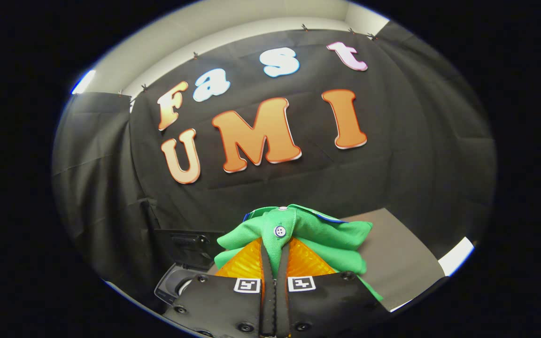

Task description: Put the clothes into the washing machine and then close the washing machine lid.

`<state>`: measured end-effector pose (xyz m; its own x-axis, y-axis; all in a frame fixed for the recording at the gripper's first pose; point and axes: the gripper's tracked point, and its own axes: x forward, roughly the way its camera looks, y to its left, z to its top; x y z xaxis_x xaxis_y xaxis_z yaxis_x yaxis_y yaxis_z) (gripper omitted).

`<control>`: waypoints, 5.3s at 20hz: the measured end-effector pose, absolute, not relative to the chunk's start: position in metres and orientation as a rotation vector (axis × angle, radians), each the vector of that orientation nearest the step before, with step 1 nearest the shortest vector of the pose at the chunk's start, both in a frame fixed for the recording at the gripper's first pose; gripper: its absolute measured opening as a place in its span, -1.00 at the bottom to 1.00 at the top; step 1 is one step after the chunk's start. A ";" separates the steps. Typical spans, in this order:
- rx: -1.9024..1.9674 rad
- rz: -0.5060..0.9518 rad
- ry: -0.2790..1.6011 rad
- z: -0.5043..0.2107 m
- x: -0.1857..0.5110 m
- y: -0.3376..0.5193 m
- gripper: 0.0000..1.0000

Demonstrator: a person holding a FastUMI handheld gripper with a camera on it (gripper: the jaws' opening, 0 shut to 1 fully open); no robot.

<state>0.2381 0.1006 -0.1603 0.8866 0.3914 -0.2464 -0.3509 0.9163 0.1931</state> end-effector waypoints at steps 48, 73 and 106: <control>0.104 0.412 0.875 -0.525 0.195 0.513 -0.84; -0.077 0.279 1.240 -0.596 0.168 0.486 0.71; -0.017 0.388 0.364 -0.389 0.399 0.546 0.96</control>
<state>0.3994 0.5460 -0.3887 0.8619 0.3669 -0.3499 -0.3729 0.9264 0.0528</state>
